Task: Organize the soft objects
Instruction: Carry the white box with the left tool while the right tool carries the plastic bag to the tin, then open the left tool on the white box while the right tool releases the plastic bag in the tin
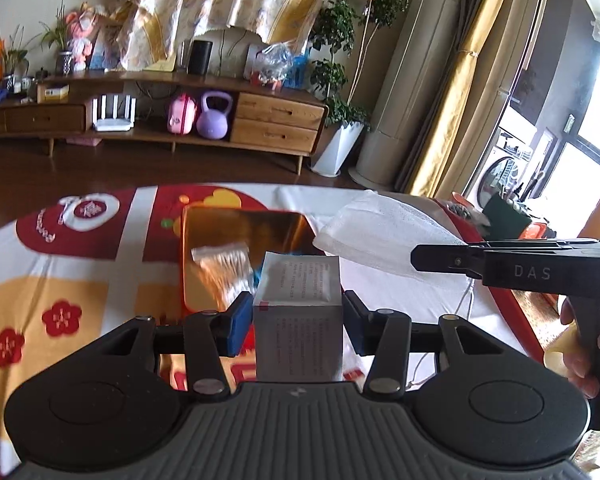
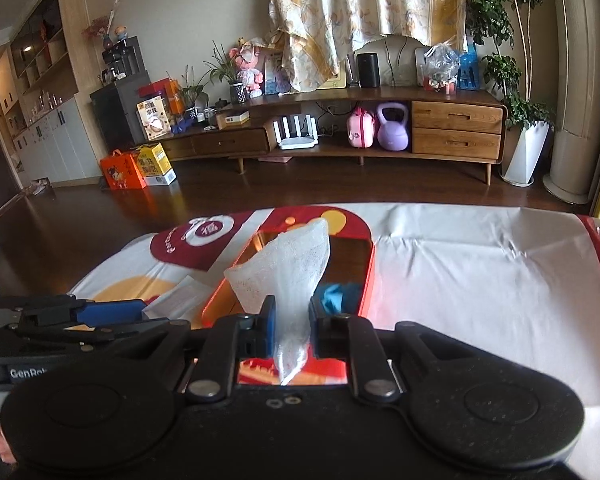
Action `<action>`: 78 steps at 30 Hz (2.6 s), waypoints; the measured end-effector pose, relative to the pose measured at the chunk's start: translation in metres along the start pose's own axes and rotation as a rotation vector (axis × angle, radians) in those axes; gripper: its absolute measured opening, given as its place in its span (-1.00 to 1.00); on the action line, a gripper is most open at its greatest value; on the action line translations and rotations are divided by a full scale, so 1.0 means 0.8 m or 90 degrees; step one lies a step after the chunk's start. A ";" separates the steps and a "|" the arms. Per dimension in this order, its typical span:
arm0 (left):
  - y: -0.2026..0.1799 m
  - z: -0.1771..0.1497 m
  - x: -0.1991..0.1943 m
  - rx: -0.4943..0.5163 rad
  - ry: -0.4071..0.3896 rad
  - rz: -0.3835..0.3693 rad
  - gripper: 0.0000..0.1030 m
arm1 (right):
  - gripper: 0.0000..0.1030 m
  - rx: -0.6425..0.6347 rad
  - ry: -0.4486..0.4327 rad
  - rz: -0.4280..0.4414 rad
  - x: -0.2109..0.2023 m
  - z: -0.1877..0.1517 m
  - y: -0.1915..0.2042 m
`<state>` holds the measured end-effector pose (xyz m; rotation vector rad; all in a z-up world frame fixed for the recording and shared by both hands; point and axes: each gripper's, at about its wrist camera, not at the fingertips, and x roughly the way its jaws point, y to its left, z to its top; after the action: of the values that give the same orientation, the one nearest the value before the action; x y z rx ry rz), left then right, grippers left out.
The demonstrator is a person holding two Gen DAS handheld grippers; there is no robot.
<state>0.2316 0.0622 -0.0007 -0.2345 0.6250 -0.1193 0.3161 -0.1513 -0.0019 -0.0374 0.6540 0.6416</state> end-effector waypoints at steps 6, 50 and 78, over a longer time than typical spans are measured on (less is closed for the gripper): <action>0.007 0.022 0.029 0.013 -0.008 0.013 -0.08 | -0.71 -0.001 0.002 -0.013 0.034 0.014 -0.004; 0.069 0.015 0.219 0.006 0.097 0.073 -0.08 | -0.54 0.004 0.104 -0.055 0.224 -0.008 -0.038; 0.041 0.024 0.137 0.021 0.046 0.076 0.24 | 0.04 0.020 0.050 -0.031 0.106 0.009 -0.023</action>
<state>0.3327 0.0772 -0.0556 -0.1611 0.7074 -0.0230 0.3817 -0.1185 -0.0480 -0.0497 0.7371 0.5859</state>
